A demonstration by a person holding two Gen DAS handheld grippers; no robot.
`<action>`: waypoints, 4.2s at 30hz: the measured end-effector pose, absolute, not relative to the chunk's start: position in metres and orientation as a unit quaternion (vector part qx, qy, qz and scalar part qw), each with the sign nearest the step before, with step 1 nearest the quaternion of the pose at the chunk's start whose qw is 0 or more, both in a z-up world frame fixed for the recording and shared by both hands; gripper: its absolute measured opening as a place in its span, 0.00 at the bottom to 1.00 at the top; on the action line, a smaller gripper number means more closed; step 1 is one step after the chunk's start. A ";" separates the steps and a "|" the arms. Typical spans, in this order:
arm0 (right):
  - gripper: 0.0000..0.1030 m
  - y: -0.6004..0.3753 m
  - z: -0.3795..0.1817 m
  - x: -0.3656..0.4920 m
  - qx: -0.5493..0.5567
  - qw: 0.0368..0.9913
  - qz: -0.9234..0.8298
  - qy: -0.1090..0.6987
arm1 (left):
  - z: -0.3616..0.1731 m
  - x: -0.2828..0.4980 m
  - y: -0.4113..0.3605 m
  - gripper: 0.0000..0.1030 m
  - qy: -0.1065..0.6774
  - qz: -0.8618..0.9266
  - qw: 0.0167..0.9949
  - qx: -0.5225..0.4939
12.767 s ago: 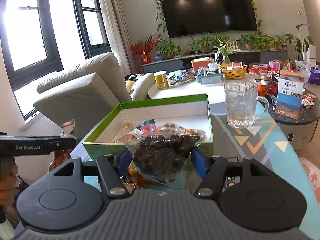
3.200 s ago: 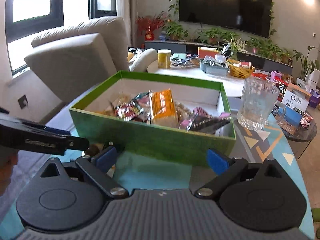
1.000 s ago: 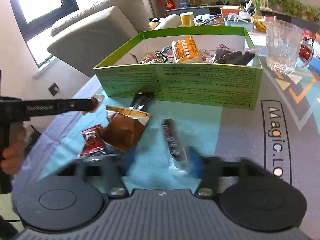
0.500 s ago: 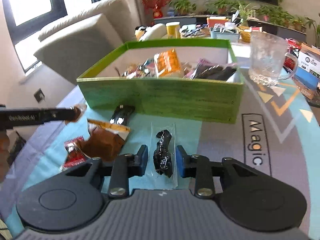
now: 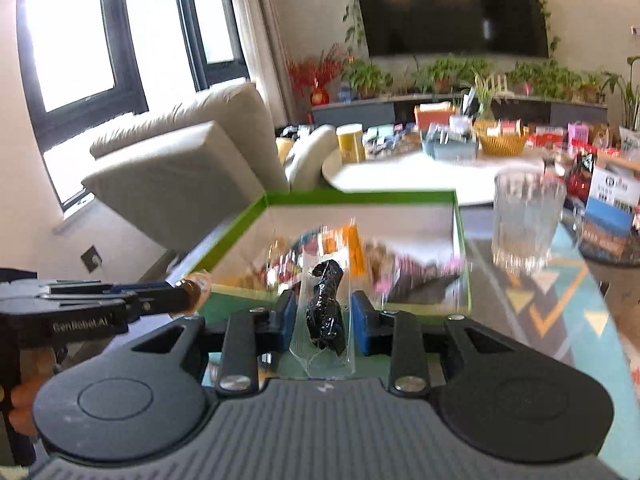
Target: Organize snacks
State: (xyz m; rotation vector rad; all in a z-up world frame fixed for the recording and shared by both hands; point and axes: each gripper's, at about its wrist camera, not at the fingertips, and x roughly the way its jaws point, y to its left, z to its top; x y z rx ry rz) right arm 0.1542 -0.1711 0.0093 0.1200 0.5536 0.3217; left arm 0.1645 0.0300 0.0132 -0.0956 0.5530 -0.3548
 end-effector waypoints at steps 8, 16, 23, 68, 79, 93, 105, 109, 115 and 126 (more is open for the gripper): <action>0.41 -0.176 0.023 0.184 0.092 0.951 0.149 0.253 | 0.018 0.214 0.014 0.19 0.265 -0.151 0.949 -0.077; 0.41 -0.174 0.011 0.216 0.078 0.955 0.124 0.259 | 0.016 0.244 0.006 0.19 0.267 -0.150 0.950 -0.065; 0.44 -0.171 0.005 0.234 0.085 0.955 0.111 0.262 | 0.007 0.263 0.001 0.20 0.288 -0.154 0.943 -0.057; 0.78 -0.178 0.007 0.171 0.120 0.951 0.074 0.274 | 0.007 0.207 0.028 0.56 0.307 -0.150 0.938 -0.061; 0.78 -0.181 0.004 0.162 0.129 0.948 0.074 0.281 | -0.008 0.190 0.047 0.56 0.327 -0.152 0.931 -0.062; 0.78 -0.173 -0.007 0.149 0.111 0.941 0.088 0.307 | -0.033 0.155 0.055 0.56 0.368 -0.169 0.913 -0.053; 0.78 -0.179 -0.011 0.139 0.104 0.941 0.079 0.311 | -0.047 0.159 -0.010 0.56 0.397 -0.193 0.897 0.022; 0.78 -0.187 -0.017 0.139 0.118 0.938 0.068 0.319 | -0.063 0.170 -0.021 0.51 0.416 -0.177 0.891 0.040; 0.78 -0.196 -0.023 0.139 0.125 0.935 0.052 0.328 | -0.052 0.156 -0.011 0.46 0.382 -0.194 0.903 0.017; 0.78 -0.174 -0.032 0.144 0.112 0.927 0.082 0.348 | -0.021 0.147 0.052 0.46 0.329 -0.114 0.937 -0.023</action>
